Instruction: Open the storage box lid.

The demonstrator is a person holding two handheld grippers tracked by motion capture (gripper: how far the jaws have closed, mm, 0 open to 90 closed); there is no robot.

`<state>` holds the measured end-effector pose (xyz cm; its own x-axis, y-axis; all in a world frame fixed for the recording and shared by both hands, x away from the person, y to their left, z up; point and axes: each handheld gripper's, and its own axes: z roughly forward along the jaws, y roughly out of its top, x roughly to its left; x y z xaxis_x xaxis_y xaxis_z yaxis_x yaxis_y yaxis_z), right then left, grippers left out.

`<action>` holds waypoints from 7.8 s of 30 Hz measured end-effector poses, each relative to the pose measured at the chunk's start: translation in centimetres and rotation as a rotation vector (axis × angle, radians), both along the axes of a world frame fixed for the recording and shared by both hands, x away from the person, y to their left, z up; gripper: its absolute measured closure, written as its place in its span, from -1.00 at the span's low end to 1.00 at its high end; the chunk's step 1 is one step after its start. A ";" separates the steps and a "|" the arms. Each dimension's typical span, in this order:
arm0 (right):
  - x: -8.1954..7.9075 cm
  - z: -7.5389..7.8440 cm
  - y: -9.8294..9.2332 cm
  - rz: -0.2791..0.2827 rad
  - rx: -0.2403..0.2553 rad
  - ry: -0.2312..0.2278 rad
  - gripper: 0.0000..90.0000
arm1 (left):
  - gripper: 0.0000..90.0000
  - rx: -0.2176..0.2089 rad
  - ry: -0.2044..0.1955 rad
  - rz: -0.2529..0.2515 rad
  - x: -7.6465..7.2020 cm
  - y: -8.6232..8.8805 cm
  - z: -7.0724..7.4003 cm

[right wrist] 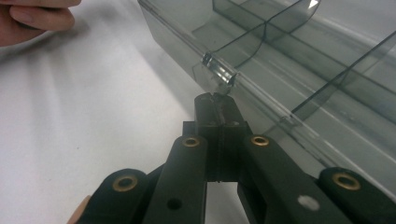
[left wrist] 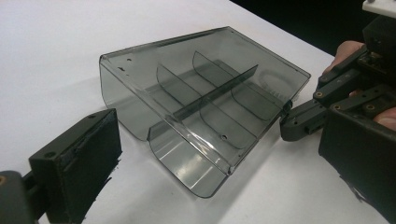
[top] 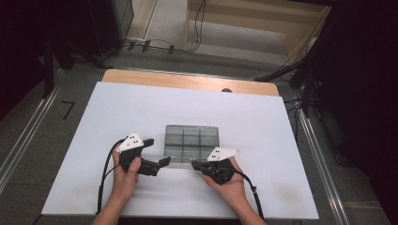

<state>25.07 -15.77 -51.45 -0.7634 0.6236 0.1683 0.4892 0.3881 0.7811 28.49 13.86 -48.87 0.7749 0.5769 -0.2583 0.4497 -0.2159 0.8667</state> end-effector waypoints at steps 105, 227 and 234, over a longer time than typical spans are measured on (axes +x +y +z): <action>-1.3 4.6 -5.9 -0.190 0.087 -0.146 -0.83 | 1.00 -0.062 -0.003 -0.020 0.5 -0.9 1.9; 12.2 3.0 -7.5 -0.252 0.236 -0.075 0.54 | 0.49 -0.082 0.029 0.103 11.5 -2.7 0.8; 12.5 2.7 -7.4 -0.268 0.237 -0.065 0.55 | 0.54 -0.086 0.056 0.102 12.0 -2.6 0.8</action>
<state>37.57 -23.21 -48.79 -0.5921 0.7523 0.2887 0.4955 0.0573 0.8667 40.45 11.29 -48.07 0.6961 0.6259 -0.3517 0.5141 -0.0925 0.8527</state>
